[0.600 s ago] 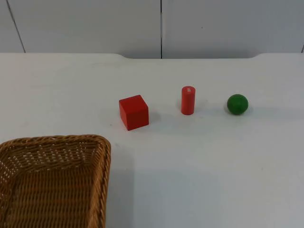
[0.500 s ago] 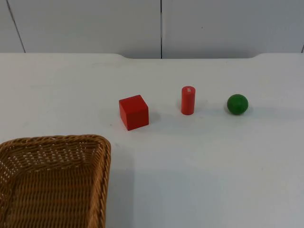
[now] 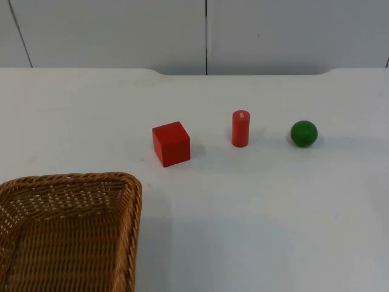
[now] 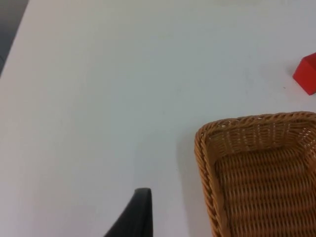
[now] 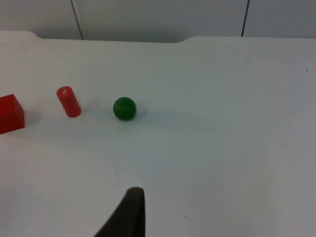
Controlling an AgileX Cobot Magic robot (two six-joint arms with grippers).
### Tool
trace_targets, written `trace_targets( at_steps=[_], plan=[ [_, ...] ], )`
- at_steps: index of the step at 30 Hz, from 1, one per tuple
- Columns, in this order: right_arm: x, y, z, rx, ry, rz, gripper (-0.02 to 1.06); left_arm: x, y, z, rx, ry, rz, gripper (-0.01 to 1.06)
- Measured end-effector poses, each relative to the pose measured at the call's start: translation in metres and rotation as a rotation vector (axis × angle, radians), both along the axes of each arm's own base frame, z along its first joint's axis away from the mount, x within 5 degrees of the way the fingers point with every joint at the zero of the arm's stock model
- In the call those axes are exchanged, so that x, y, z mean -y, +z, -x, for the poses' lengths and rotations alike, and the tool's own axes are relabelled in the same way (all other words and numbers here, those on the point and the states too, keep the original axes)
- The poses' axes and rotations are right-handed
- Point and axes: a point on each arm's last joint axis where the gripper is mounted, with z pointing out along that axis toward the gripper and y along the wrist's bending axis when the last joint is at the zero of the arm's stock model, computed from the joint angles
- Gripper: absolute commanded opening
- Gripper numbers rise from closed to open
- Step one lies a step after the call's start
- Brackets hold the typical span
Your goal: Pick up the basket with the left hand and place the object to the left of the red cylinder into the basket with the right hand.
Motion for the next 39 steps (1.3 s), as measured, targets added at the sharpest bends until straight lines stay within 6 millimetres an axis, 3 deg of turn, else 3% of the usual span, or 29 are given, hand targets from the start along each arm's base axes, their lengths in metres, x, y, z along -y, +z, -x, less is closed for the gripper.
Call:
trace_targets(
  at_steps=[1, 2, 6, 7, 10, 12, 15, 21, 30, 36, 39],
  plan=[
    [0.0, 0.002, -0.011, -0.019, 0.0, 0.001, 1.05, 0.001, 0.006, -0.013, -0.034, -0.002, 0.007, 1.05],
    [0.0, 0.002, -0.011, -0.019, 0.0, 0.001, 1.05, 0.001, 0.006, -0.013, -0.034, -0.002, 0.007, 1.05],
    [-0.002, 0.0, -0.051, -0.071, -0.003, 0.002, 1.05, 0.001, 0.014, -0.053, -0.132, 0.008, 0.029, 1.05],
    [-0.002, 0.0, -0.051, -0.071, -0.003, 0.002, 1.05, 0.001, 0.014, -0.053, -0.132, 0.008, 0.029, 1.05],
    [-0.003, -0.012, -0.077, -0.159, -0.004, 0.005, 1.05, 0.002, 0.016, -0.084, -0.182, 0.008, 0.045, 1.05],
    [-0.003, -0.016, -0.083, -0.186, -0.004, 0.006, 1.05, 0.002, 0.015, -0.094, -0.198, 0.009, 0.048, 1.05],
    [-0.004, -0.03, -0.102, -0.274, 0.002, 0.017, 1.05, 0.002, 0.01, -0.124, -0.241, 0.014, 0.052, 1.05],
    [-0.004, -0.04, -0.114, -0.327, 0.01, 0.029, 1.05, 0.003, -0.005, -0.145, -0.318, 0.016, 0.07, 1.05],
    [-0.004, -0.039, -0.115, -0.312, 0.013, 0.037, 1.05, 0.004, -0.015, -0.153, -0.381, -0.01, 0.055, 1.05],
    [-0.004, -0.039, -0.116, -0.309, 0.013, 0.037, 1.05, 0.004, -0.038, -0.163, -0.548, -0.049, 0.024, 1.05],
    [-0.004, -0.039, -0.116, -0.31, 0.013, 0.037, 1.05, 0.001, -0.062, -0.178, -0.664, -0.053, -0.005, 1.05]
  ],
)
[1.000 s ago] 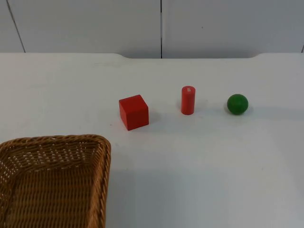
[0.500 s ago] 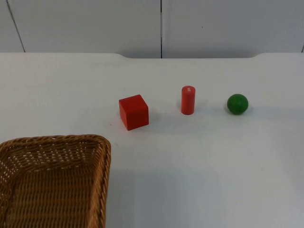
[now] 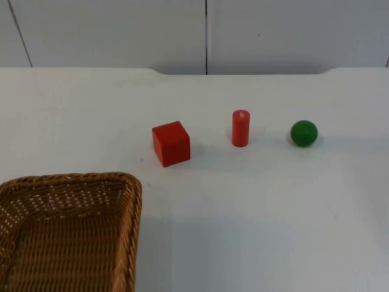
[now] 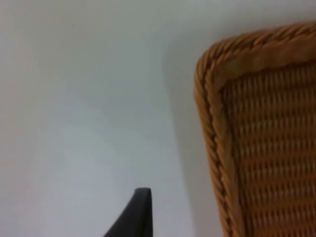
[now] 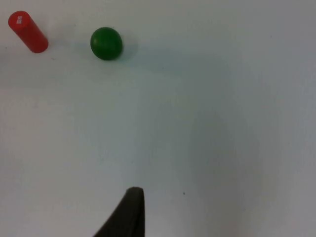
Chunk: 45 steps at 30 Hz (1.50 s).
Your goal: Pick up the basket with the left hand and place the object to the left of the red cylinder into the basket with the right hand.
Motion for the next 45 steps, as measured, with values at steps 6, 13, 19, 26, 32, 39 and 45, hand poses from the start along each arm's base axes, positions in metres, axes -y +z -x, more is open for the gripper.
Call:
trace_targets(
  at_steps=[6, 13, 19, 26, 32, 39, 45],
  plan=[
    [0.0, 0.0, 0.0, 0.0, 0.0, 0.0, 1.05, -0.002, -0.031, -0.015, -0.135, -0.018, -0.028, 1.05],
    [0.0, 0.0, 0.0, 0.0, 0.0, 0.0, 1.05, -0.013, -0.048, -0.013, -0.128, -0.005, -0.042, 1.05],
    [0.0, 0.0, 0.0, 0.0, 0.0, 0.0, 1.05, -0.026, -0.062, -0.004, -0.127, 0.024, 0.064, 1.05],
    [0.0, 0.0, 0.0, 0.0, 0.0, 0.0, 1.05, -0.026, -0.064, -0.005, -0.097, 0.006, 0.1, 1.05],
    [0.0, 0.0, 0.0, 0.0, 0.0, 0.0, 1.05, -0.021, -0.096, 0.02, -0.123, 0.007, 0.118, 1.05],
    [0.0, 0.0, 0.0, 0.0, 0.0, 0.0, 1.05, -0.02, -0.106, 0.025, -0.078, -0.01, 0.11, 1.05],
    [0.0, 0.0, 0.0, 0.0, 0.0, 0.0, 1.05, -0.018, -0.114, 0.029, -0.033, -0.058, 0.099, 1.05]
  ],
)
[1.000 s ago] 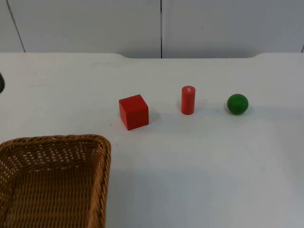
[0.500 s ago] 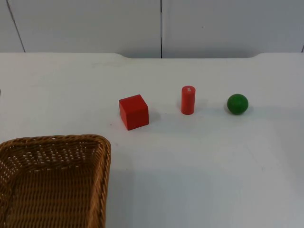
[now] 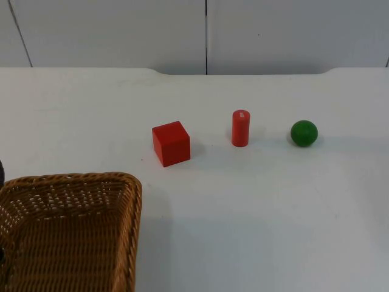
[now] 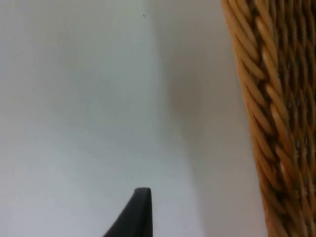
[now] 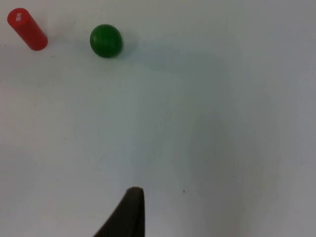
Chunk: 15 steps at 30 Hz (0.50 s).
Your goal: Pick up the basket with the left hand and place the object to the left of the red cylinder into the basket with the right hand.
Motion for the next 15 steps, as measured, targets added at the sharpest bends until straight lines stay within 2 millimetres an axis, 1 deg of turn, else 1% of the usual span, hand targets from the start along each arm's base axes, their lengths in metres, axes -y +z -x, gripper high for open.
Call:
trace_targets(
  at_steps=[3, 5, 15],
  plan=[
    [0.0, 0.0, 0.0, -0.002, 0.0, 0.0, 1.05, 0.0, -0.005, 0.001, -0.008, 0.001, -0.004, 1.05],
    [0.0, 0.0, 0.0, -0.002, 0.0, 0.0, 1.05, 0.0, -0.013, 0.001, -0.022, 0.014, -0.001, 1.05],
    [0.0, 0.0, 0.0, -0.002, -0.001, -0.001, 1.05, -0.004, -0.035, -0.005, -0.055, 0.052, -0.013, 1.05]
  ],
)
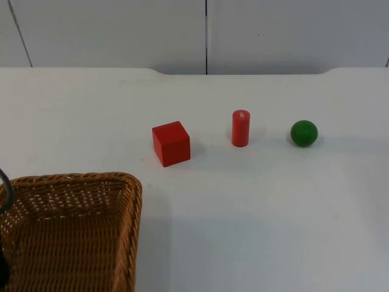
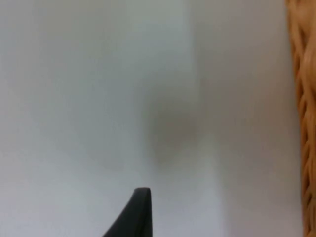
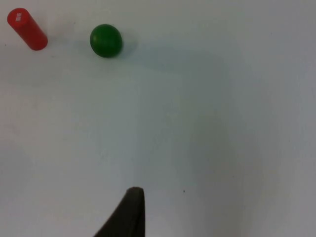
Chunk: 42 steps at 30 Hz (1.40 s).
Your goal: Pick up the basket with the left hand and place the object to the left of the red cylinder into the basket with the right hand.
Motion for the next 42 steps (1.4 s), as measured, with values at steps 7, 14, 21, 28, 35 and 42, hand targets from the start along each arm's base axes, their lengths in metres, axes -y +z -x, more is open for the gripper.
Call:
trace_targets(
  at_steps=[7, 14, 21, 28, 35, 42],
  plan=[
    [0.001, 0.0, 0.0, 0.0, 0.001, 0.011, 1.05, -0.001, -0.006, -0.001, -0.015, -0.001, -0.002, 1.05],
    [0.001, 0.0, 0.0, 0.001, 0.001, 0.018, 1.05, 0.0, -0.005, -0.002, -0.002, 0.027, 0.006, 1.05],
    [0.001, 0.0, 0.0, 0.001, 0.002, 0.02, 1.05, -0.001, -0.005, -0.003, 0.008, 0.023, -0.001, 0.8],
    [0.001, 0.0, 0.0, 0.001, 0.002, 0.02, 1.05, 0.0, -0.005, -0.003, 0.008, 0.03, 0.004, 0.04],
    [0.001, 0.0, 0.0, 0.001, 0.002, 0.02, 1.05, 0.003, 0.002, -0.011, -0.029, 0.033, 0.058, 0.0],
    [0.001, 0.0, 0.0, 0.001, 0.003, 0.021, 1.05, 0.008, 0.037, -0.042, -0.115, 0.019, 0.186, 0.0]
  ],
)
